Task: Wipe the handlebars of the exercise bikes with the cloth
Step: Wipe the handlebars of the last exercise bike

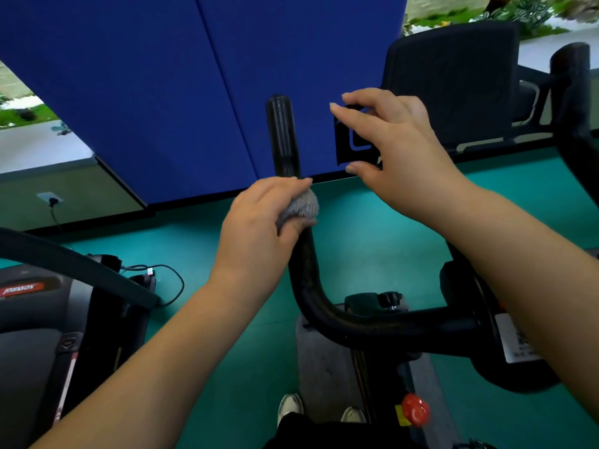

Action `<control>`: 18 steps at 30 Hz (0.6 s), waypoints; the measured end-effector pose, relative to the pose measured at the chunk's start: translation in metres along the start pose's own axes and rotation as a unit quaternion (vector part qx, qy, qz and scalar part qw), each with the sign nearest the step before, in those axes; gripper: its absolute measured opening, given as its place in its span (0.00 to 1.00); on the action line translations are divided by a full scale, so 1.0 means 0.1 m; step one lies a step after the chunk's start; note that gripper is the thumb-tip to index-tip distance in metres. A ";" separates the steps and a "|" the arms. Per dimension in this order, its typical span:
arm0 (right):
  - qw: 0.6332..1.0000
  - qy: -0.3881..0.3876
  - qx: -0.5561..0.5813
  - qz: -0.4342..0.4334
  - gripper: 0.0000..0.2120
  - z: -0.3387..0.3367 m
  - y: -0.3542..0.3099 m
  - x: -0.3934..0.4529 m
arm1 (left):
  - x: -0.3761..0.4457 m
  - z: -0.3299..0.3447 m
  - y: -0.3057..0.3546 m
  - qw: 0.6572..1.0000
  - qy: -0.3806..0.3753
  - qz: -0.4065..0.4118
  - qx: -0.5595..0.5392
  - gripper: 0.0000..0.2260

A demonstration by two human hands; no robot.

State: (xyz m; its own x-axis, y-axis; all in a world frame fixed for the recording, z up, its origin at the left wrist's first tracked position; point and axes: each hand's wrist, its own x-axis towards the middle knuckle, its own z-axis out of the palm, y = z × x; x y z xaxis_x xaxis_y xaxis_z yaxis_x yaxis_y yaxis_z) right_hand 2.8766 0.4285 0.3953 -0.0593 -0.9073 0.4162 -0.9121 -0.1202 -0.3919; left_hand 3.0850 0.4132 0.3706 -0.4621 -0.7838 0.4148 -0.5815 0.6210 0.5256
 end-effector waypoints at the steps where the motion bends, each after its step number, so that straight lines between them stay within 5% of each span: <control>1: 1.000 0.000 0.001 0.000 0.34 0.00 0.00 0.00 | 0.00 0.00 0.01 1.000 -0.001 -0.006 -0.014 0.19; 18: 1.000 -0.009 -0.009 0.008 0.34 0.02 -0.04 -0.03 | -0.29 -0.07 0.02 0.999 -0.020 0.040 0.007 0.19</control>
State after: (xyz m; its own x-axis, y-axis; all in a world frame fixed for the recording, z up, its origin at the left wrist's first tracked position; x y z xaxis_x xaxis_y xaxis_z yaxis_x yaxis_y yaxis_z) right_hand 2.8807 0.4307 0.3941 -0.0671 -0.9165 0.3943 -0.9186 -0.0975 -0.3830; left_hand 3.1019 0.4374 0.3646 -0.5345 -0.7307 0.4246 -0.5501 0.6822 0.4816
